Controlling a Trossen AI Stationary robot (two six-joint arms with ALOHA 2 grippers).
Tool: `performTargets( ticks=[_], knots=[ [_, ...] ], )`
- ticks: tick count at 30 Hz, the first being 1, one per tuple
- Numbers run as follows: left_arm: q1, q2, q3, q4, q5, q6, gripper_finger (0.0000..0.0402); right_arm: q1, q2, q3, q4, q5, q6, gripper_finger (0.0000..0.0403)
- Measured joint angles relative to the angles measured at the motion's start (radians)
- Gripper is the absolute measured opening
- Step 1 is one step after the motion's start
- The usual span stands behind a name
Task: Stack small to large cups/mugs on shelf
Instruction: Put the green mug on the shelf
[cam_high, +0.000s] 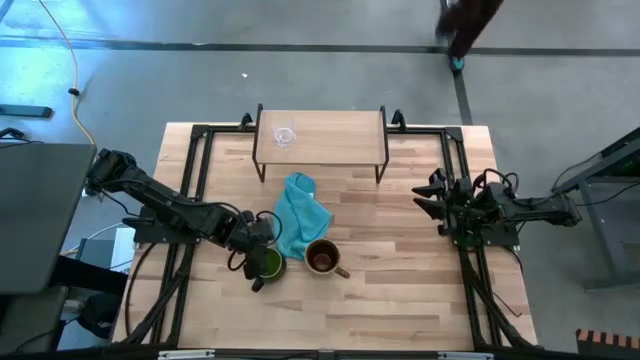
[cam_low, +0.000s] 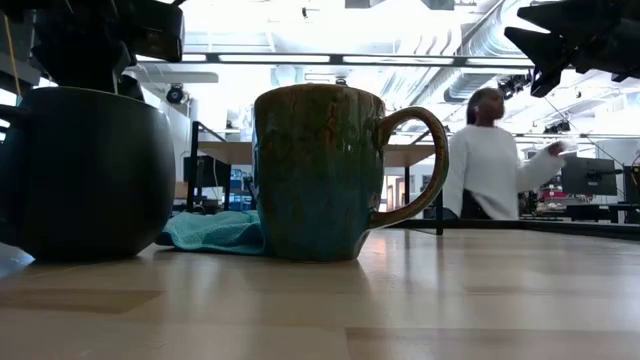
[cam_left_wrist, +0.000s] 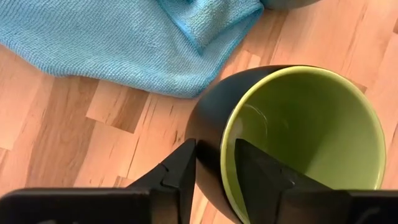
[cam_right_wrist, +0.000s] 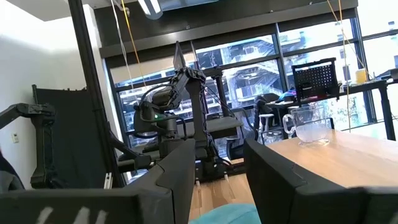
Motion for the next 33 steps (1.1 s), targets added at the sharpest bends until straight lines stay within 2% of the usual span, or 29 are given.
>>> performTargets(
  ticks=[13,21,26,30,33],
  knots=[
    [0.001,-0.002,0.001,-0.057,-0.057,-0.056,0.0094,0.0,0.0,0.0,0.0,-0.001,0.0,0.0128],
    [0.0,-0.001,0.0,-0.072,-0.108,-0.086,0.0011,0.0,0.0,0.0,0.0,-0.001,0.008,0.0128],
    [0.001,-0.001,0.0,-0.11,-0.159,-0.134,0.0024,0.0,0.0,0.0,0.0,-0.007,0.023,0.0128],
    [0.0,-0.002,0.001,-0.144,-0.176,-0.159,0.0009,0.0,0.0,0.0,0.0,-0.007,0.022,0.0128],
    [0.0,-0.002,0.002,-0.169,-0.188,-0.177,0.0013,0.0,0.0,0.0,0.0,-0.006,0.019,0.0128]
  ],
)
